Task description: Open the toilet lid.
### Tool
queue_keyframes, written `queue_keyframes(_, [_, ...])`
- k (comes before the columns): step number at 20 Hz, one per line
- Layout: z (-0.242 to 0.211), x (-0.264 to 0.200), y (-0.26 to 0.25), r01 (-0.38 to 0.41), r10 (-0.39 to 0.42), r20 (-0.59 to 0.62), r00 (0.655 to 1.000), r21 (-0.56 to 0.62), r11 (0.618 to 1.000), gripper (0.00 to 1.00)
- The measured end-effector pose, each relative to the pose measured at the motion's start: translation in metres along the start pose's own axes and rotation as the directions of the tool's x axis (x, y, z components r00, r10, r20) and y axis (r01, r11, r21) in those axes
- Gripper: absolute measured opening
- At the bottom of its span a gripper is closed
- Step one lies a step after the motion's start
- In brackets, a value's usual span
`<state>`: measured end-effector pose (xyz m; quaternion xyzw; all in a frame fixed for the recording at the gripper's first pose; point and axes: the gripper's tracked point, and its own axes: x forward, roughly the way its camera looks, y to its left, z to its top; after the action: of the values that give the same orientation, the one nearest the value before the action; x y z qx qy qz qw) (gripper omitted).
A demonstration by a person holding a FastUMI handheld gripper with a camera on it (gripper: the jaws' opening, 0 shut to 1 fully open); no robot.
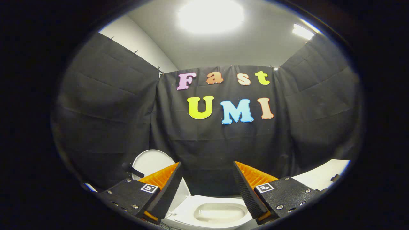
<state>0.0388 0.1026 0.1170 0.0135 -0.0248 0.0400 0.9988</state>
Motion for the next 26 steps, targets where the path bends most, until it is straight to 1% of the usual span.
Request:
queue_keyframes(3, [-0.012, -0.012, -0.024, 0.034, -0.033, 0.006, 0.999, -0.045, 0.998, 0.95])
queue_keyframes(7, [-0.039, -0.027, -0.044, 0.052, -0.053, -0.008, 0.999, -0.068, 0.996, 0.95])
queue_keyframes(9, [-0.053, -0.036, -0.058, 0.081, -0.083, -0.017, 0.996, -0.081, 0.993, 0.95])
queue_keyframes(17, [-0.088, -0.055, -0.069, 0.089, -0.09, -0.037, 0.995, -0.047, 0.995, 0.95])
queue_keyframes(20, [-0.103, -0.059, -0.073, 0.095, -0.099, -0.047, 0.994, -0.073, 0.993, 0.94])
queue_keyframes(26, [-0.111, -0.057, -0.071, 0.091, -0.094, -0.067, 0.993, -0.05, 0.995, 0.95])
